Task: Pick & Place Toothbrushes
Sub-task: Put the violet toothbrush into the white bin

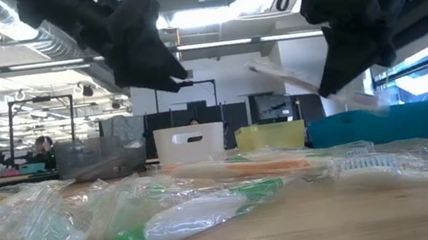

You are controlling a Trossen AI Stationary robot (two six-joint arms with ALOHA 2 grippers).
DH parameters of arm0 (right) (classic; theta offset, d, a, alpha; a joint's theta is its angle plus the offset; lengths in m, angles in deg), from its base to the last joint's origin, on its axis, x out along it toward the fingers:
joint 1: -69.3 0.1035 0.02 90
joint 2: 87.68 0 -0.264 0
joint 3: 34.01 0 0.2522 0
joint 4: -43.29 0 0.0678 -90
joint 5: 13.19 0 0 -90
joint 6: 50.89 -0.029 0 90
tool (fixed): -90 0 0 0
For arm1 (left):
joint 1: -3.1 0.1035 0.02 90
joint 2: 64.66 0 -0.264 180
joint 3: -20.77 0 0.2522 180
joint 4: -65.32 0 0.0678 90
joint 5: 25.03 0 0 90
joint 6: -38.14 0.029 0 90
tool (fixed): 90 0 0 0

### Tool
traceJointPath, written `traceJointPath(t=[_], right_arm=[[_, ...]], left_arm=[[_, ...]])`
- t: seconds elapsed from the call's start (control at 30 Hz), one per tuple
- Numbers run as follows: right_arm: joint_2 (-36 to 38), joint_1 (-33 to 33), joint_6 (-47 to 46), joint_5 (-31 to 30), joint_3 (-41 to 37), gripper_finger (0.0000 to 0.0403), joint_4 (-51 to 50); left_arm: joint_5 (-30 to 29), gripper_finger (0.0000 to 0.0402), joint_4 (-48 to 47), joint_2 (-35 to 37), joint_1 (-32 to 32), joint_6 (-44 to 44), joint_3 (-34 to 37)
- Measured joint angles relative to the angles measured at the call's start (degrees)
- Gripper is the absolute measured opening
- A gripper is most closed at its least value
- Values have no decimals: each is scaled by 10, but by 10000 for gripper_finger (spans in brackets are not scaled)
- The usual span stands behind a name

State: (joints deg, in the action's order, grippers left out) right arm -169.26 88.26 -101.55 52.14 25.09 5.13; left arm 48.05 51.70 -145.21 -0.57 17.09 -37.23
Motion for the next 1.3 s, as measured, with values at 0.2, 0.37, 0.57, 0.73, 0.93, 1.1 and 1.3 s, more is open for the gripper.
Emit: traceJointPath(t=[0.2, 0.37, 0.57, 0.73, 0.93, 1.1, 1.3], right_arm=[[0, -11, 47, -31, 0, 21, 29], [0, -23, 111, -44, 0, 23, 79], [0, -37, 196, -45, 0, 22, 161], [0, -50, 266, -45, 0, 23, 230], [0, -63, 326, -24, 0, 23, 310], [0, -75, 370, -13, 0, 22, 386], [0, -91, 403, 10, 0, 22, 443]], left_arm=[[5, 239, 126, 0, 13, 18, 47], [34, 239, 208, 0, 26, 30, 73], [67, 239, 325, 0, 39, 58, 100], [111, 239, 387, 0, 50, 86, 102], [148, 239, 449, 0, 67, 88, 102], [179, 239, 484, -1, 78, 88, 102], [198, 239, 539, -1, 87, 74, 102]])
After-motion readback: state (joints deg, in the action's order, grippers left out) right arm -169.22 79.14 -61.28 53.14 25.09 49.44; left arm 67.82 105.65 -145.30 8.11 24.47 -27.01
